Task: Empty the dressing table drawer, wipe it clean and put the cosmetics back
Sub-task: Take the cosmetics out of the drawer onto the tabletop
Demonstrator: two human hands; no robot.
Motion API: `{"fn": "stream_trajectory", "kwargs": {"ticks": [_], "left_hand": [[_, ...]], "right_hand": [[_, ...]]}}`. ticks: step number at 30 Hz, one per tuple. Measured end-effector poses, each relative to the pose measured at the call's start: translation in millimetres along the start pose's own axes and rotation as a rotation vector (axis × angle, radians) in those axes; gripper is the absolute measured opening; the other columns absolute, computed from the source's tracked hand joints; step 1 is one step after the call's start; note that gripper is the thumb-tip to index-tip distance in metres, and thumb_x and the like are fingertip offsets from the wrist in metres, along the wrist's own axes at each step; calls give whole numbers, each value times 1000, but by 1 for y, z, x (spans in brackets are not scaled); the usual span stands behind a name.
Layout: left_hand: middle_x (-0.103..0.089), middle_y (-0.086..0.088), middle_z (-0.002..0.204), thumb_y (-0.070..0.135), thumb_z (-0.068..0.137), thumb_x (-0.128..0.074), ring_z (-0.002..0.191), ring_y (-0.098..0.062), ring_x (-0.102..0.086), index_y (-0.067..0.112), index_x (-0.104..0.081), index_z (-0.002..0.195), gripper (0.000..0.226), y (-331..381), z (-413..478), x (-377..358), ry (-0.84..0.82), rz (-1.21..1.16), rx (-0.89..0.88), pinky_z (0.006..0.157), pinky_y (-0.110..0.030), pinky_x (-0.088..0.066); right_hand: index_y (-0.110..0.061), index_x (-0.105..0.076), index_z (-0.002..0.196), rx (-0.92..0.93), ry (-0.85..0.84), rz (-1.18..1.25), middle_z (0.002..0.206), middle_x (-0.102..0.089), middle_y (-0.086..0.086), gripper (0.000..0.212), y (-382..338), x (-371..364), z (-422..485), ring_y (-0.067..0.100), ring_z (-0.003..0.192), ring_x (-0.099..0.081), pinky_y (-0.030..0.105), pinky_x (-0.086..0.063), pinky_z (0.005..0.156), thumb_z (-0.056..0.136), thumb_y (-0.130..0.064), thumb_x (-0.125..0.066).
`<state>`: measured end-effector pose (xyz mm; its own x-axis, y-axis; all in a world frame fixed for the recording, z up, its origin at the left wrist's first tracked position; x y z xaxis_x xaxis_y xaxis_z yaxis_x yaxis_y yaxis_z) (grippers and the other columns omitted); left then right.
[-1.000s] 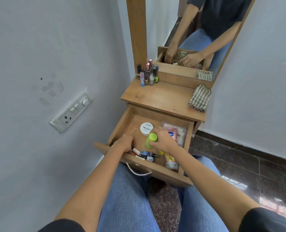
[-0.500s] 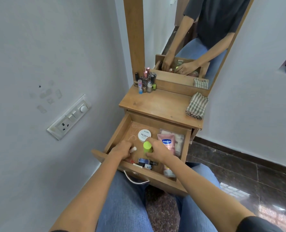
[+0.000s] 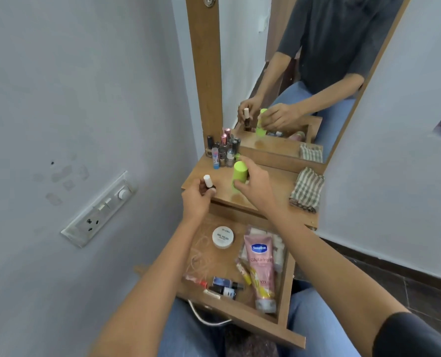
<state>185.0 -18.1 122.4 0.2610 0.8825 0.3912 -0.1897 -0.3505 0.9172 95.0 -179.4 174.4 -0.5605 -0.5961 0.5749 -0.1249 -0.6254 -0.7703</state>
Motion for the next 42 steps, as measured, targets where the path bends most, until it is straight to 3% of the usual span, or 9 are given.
{"fn": "stream_trajectory", "kwargs": {"ticks": [5, 10, 16, 22, 29, 42], "left_hand": [[-66, -9, 101, 3, 84, -64, 88, -15, -56, 3, -62, 104, 21, 2, 29, -17, 62, 39, 13, 76, -19, -37], [-67, -12, 104, 3, 86, -61, 96, -24, -62, 4, -61, 108, 22, -4, 53, -17, 145, 105, 14, 78, -21, -38], [-69, -12, 102, 4, 86, -63, 96, -26, -63, 5, -62, 108, 22, -9, 78, -18, 166, 85, 5, 80, -25, -43], [-69, -8, 101, 9, 84, -67, 91, -18, -62, 7, -63, 109, 25, -15, 90, -20, 199, 16, 16, 79, -21, -41], [-66, -1, 96, -2, 79, -70, 87, -10, -59, 6, -64, 111, 33, -23, 93, -24, 174, -26, 36, 82, -16, -42], [-71, -10, 100, 3, 86, -63, 93, -19, -66, 6, -66, 109, 24, -26, 103, -25, 199, 33, 85, 80, -18, -42]], "right_hand": [[-12, -50, 127, -67, 15, 22, 107, -63, 7, 59, 24, -17, 27, 23, 97, -58, 30, -46, 81, 71, -3, -68], [-8, -56, 109, -91, 60, 63, 99, -60, 6, 44, 42, -43, 35, 23, 92, -58, 43, -52, 83, 68, -3, -71], [-5, -58, 103, -121, 133, 91, 97, -55, 9, 33, 55, -61, 42, 15, 80, -52, 34, -51, 78, 73, 0, -70], [-8, -56, 101, -126, 177, 79, 94, -56, 8, 29, 61, -68, 49, 22, 85, -55, 43, -50, 78, 75, -2, -66], [-14, -48, 93, -143, 162, 80, 92, -54, 4, 37, 64, -70, 53, 22, 83, -53, 37, -48, 72, 71, -17, -78], [-11, -51, 96, -131, 173, 14, 93, -55, 6, 31, 64, -70, 56, 23, 85, -53, 41, -49, 74, 76, -18, -74]]}}
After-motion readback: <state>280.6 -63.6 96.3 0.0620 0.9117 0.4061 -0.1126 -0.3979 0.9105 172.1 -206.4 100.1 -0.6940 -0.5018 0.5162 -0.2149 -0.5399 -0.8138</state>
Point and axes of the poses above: each hand's wrist, its own z-axis towards the middle knuckle, its own x-axis out of the back of the hand, y = z × x, the point moved 10 cm from there along z, towards the middle knuckle
